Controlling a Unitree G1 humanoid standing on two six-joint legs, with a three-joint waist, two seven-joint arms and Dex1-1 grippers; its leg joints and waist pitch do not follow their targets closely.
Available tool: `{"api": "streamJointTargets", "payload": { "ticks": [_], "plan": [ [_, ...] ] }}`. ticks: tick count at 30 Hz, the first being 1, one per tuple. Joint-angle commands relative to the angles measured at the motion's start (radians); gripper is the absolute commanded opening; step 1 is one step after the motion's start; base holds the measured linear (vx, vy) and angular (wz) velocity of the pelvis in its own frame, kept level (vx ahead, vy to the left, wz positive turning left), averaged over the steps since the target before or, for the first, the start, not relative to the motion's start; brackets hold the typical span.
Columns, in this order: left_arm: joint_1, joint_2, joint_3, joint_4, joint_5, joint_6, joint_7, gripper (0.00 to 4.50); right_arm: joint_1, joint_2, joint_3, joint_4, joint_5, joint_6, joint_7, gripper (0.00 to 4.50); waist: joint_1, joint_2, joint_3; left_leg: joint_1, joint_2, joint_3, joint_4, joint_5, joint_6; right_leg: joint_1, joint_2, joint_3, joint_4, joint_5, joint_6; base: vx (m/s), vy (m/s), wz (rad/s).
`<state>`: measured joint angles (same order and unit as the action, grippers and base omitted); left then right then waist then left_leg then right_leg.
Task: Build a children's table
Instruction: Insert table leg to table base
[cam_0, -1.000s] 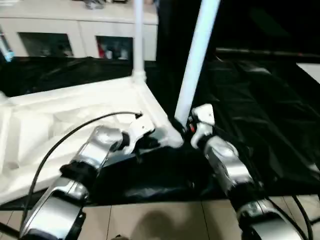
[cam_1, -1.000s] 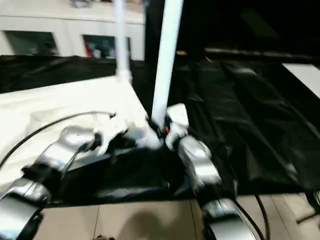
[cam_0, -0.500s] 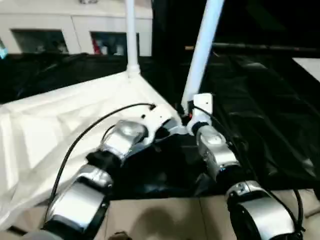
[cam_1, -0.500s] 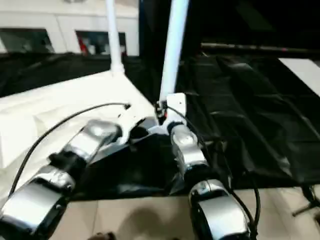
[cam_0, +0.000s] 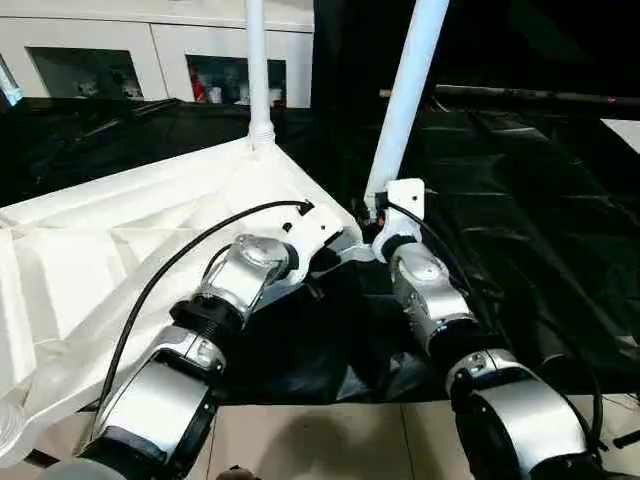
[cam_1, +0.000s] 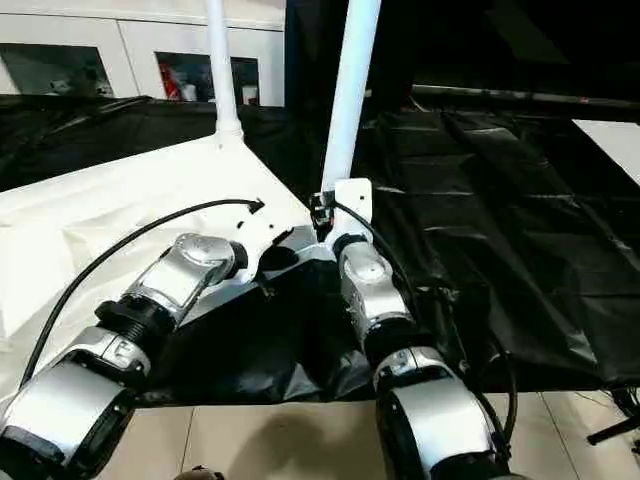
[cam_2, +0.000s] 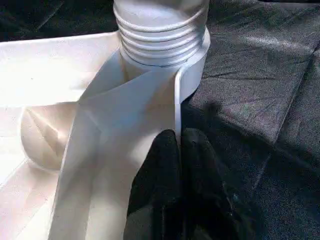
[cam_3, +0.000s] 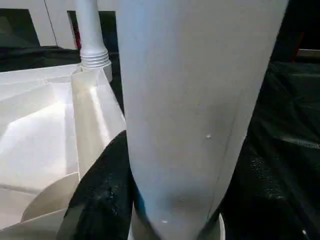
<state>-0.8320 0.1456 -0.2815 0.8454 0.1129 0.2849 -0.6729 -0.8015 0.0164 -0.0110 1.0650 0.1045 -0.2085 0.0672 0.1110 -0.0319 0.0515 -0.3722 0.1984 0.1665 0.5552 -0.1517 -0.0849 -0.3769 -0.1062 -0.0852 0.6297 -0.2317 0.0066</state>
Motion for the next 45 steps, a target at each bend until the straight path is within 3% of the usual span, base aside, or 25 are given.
{"api": "streamJointTargets", "payload": {
  "ticks": [1, 3, 6, 10, 19, 23, 26, 33, 36, 45],
  "plan": [
    [-0.001, 0.04, 0.012, -0.01, 0.016, 0.004, 0.006, 0.0, 0.052, -0.021, -0.01, 0.104, -0.017, 0.059, 0.015, 1.88, -0.002, 0.013, -0.055, 0.009, 0.032, -0.004, -0.071, -0.301, -0.007, 0.033, -0.047, 0.052, -0.091, -0.12, -0.191, 0.0, 0.0, 0.0],
    [0.002, 0.043, 0.012, -0.013, 0.013, 0.002, 0.0, 0.0, 0.049, -0.019, -0.018, 0.099, -0.004, 0.058, 0.044, 1.88, -0.002, 0.016, -0.056, 0.008, 0.032, -0.003, -0.071, -0.297, -0.005, 0.033, -0.046, 0.052, -0.09, -0.115, -0.191, 0.0, 0.0, 0.0],
    [0.006, 0.044, 0.012, -0.018, 0.012, 0.002, -0.004, 0.0, 0.047, -0.02, -0.028, 0.101, 0.001, 0.054, 0.05, 2.58, -0.002, 0.015, -0.057, 0.008, 0.033, -0.002, -0.07, -0.276, -0.003, 0.035, -0.046, 0.053, -0.086, -0.08, -0.199, 0.0, 0.0, 0.0],
    [0.011, 0.049, 0.011, -0.018, 0.011, -0.005, -0.01, 0.0, 0.039, -0.02, -0.035, 0.101, 0.009, 0.052, 0.068, 2.86, -0.002, 0.014, -0.06, 0.007, 0.033, 0.001, -0.065, -0.231, 0.006, 0.038, -0.043, 0.052, -0.078, -0.008, -0.217, 0.0, 0.0, 0.0],
    [0.008, 0.055, 0.013, -0.016, 0.011, -0.013, -0.02, 0.0, 0.014, -0.012, -0.056, 0.1, 0.021, 0.025, 0.135, 3.62, -0.002, 0.015, -0.06, 0.008, 0.034, 0.003, -0.063, -0.233, 0.001, 0.038, -0.041, 0.056, -0.079, -0.022, -0.228, 0.0, 0.0, 0.0],
    [0.011, 0.06, 0.012, -0.018, 0.011, -0.017, -0.023, 0.0, 0.01, -0.012, -0.057, 0.095, 0.022, 0.013, 0.139, 3.96, -0.003, 0.013, -0.063, 0.006, 0.031, 0.005, -0.058, -0.181, 0.017, 0.041, -0.039, 0.058, -0.07, 0.051, -0.236, 0.0, 0.0, 0.0],
    [0.015, 0.062, 0.011, -0.022, 0.011, -0.016, -0.025, 0.0, 0.009, -0.014, -0.058, 0.093, 0.022, 0.008, 0.14, 4.31, -0.003, 0.014, -0.062, 0.009, 0.032, 0.008, -0.056, -0.18, 0.025, 0.039, -0.039, 0.059, -0.071, 0.054, -0.245, 0.0, 0.0, 0.0],
    [0.027, 0.075, 0.005, -0.023, 0.011, -0.038, -0.057, 0.0, 0.033, -0.035, -0.053, 0.04, 0.022, 0.003, 0.237, 4.44, -0.004, 0.016, -0.062, 0.009, 0.031, 0.008, -0.054, -0.178, 0.034, 0.04, -0.037, 0.059, -0.071, 0.058, -0.251, 0.0, 0.0, 0.0],
    [0.032, 0.083, 0.002, -0.025, 0.01, -0.05, -0.074, 0.0, 0.052, -0.051, -0.04, -0.003, 0.022, 0.023, 0.289, 4.44, -0.004, 0.013, -0.064, 0.006, 0.029, 0.008, -0.05, -0.146, 0.056, 0.045, -0.036, 0.058, -0.066, 0.107, -0.252, 0.0, 0.0, 0.0],
    [0.066, 0.122, -0.01, -0.055, 0.003, -0.095, -0.154, 0.0, 0.192, -0.175, 0.021, -0.255, 0.04, 0.13, 0.57, 4.44, -0.001, 0.01, -0.064, 0.008, 0.03, 0.008, -0.048, -0.156, 0.063, 0.046, -0.036, 0.058, -0.069, 0.085, -0.257, 0.0, 0.0, 0.0]
  ]
}}
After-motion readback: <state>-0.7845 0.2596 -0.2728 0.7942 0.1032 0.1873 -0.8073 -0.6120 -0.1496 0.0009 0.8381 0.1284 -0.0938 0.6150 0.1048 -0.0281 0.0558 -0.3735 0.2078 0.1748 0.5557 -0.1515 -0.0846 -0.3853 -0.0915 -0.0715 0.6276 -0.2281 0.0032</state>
